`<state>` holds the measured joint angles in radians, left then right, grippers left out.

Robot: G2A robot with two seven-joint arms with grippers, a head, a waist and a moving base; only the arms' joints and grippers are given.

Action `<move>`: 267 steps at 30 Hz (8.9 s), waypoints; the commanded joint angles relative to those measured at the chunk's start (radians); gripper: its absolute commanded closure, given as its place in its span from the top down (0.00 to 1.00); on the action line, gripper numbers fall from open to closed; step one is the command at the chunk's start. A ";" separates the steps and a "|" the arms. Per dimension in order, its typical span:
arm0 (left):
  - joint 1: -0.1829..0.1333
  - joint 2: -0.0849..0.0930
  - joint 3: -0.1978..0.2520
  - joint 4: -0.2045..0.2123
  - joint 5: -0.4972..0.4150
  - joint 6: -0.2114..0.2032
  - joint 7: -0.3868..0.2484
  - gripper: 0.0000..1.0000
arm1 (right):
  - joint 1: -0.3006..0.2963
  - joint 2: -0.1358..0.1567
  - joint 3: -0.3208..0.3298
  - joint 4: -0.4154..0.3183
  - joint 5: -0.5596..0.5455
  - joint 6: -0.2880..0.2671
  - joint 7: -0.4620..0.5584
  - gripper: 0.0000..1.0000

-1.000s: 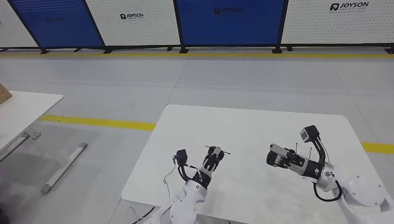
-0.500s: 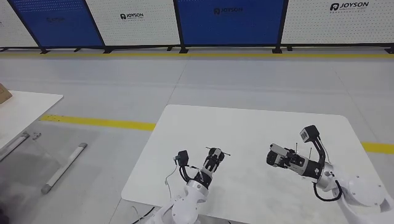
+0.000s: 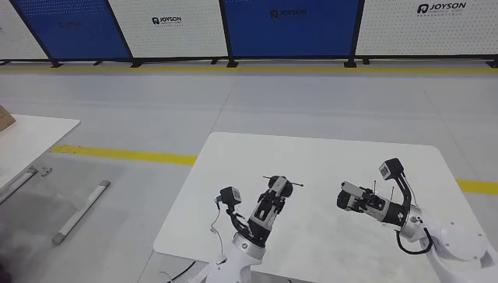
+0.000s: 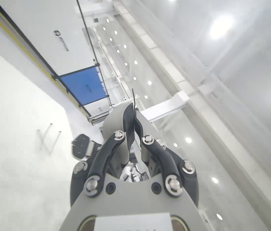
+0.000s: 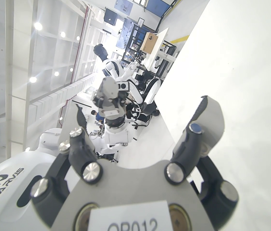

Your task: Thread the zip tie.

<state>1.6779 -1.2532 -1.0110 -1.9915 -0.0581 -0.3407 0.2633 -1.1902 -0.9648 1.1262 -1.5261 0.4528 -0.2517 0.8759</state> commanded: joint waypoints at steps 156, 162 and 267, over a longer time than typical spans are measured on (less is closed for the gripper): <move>-0.071 -0.022 0.006 0.275 0.037 0.121 -0.073 0.00 | 0.588 -0.049 -0.285 0.441 -0.943 0.070 0.484 1.00; -0.071 -0.022 0.006 0.275 0.037 0.121 -0.073 0.00 | 0.612 -0.061 -0.311 0.477 -0.913 0.039 0.514 1.00; -0.071 -0.022 0.006 0.275 0.037 0.121 -0.073 0.00 | 0.865 -0.425 -0.541 1.270 -0.896 0.238 0.371 0.21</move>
<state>1.6070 -1.2751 -1.0053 -1.7170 -0.0208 -0.2199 0.1903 -0.3261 -1.3887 0.5854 -0.2588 -0.4420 -0.0137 1.2480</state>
